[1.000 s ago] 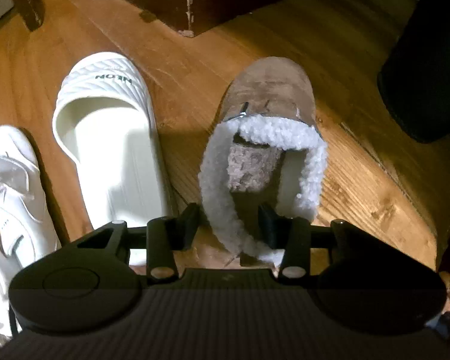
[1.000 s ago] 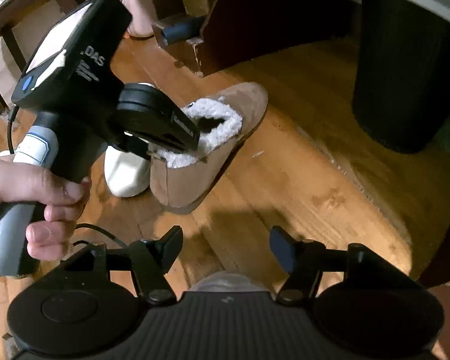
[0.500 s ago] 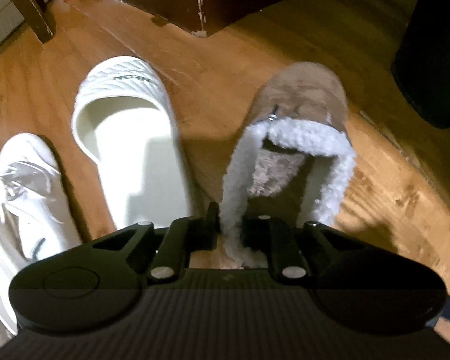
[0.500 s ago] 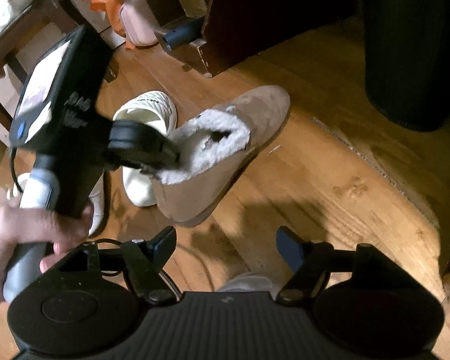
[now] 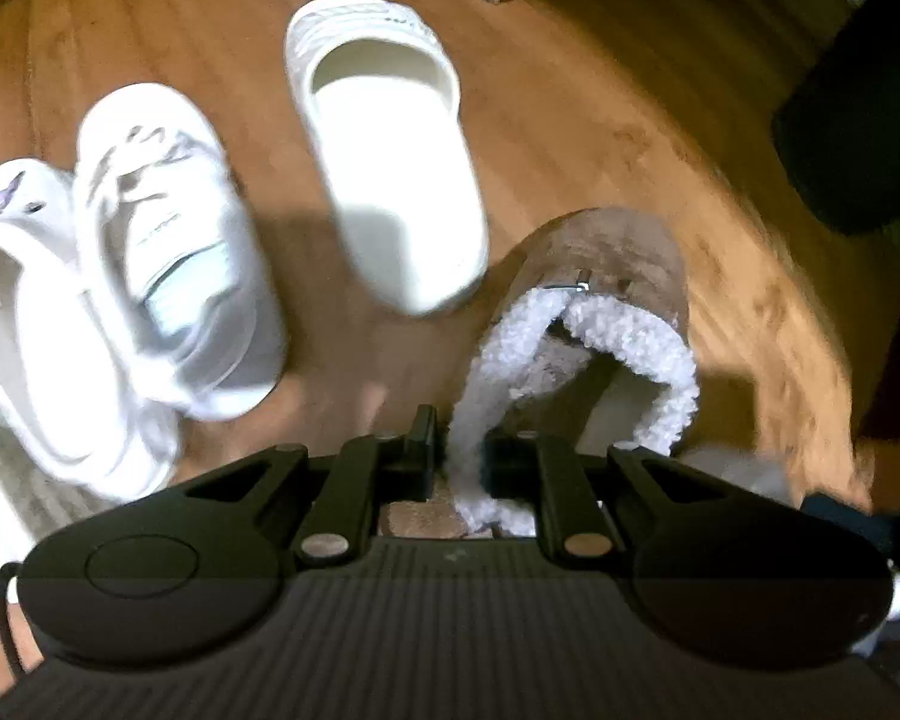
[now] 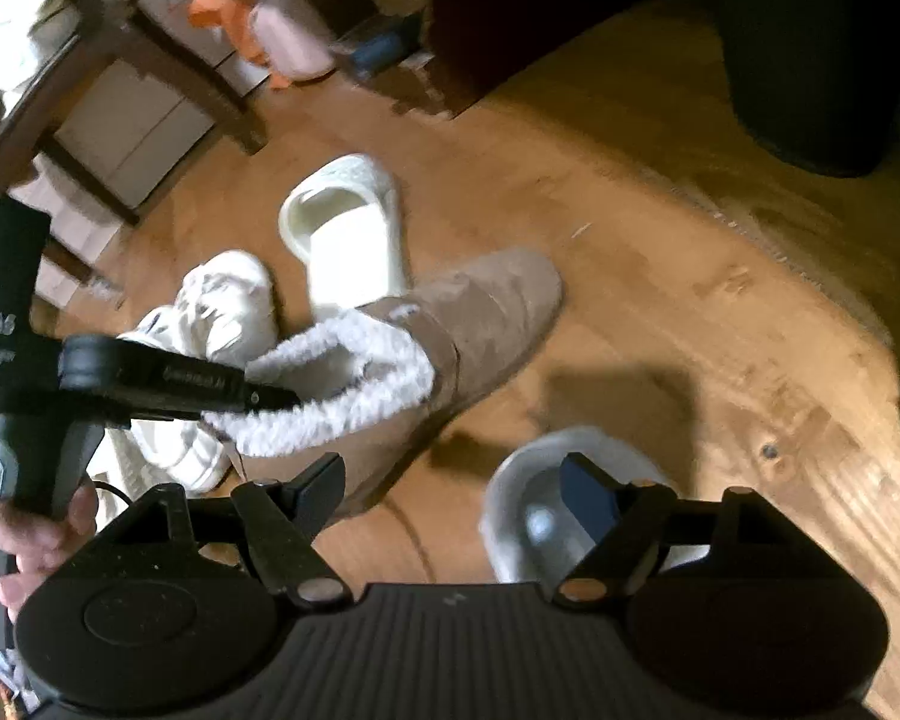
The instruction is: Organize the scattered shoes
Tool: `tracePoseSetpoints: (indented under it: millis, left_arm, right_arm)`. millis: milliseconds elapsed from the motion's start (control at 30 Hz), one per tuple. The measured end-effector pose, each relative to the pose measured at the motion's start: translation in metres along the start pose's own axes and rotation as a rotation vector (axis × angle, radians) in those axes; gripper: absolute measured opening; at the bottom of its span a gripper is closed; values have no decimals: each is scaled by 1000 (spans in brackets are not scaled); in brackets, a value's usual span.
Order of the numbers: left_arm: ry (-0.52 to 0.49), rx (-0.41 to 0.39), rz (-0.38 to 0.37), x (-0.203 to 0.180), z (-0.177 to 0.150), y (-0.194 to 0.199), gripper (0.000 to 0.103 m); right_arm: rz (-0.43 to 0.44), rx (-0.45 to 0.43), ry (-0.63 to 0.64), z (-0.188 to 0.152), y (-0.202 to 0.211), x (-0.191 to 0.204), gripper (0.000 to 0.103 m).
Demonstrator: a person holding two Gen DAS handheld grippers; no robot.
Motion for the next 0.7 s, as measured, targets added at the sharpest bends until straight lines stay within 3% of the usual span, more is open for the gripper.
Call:
tracePoseSetpoints:
  millis: [167,267,400,533,633,700]
  left_arm:
    - [-8,39,-47,22,-39,16,13]
    - [-21,56,-54,36,-59,27,13]
    - [-130,15,-55,55,-85,64,14]
    - [-142,-10,-72,70,-88,73,15]
    - [-181,12,-30,74,-97,73,21]
    - [-174,-4,-28,79,-105,80,46]
  right_arm:
    - [46,88,17,-11,5,22,80]
    - [71,98,33,-15,10,38,80]
    - [122,115,31,-20,18,61,80]
    - [58,79,103,-28,24,80,85]
    - [32,79,131,-36,22,91,85]
    - [19,84,143,-41,19,95,86]
Point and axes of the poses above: each gripper's, at about its wrist camera, not at the fingertips, and y roughly against the way its jaws point, x to its left, z to its top, the point moved 3 cm from there along -y, roughly the way its jaws point, and after that the axes turned 10 degrees about -z, right-handed, at the moved point
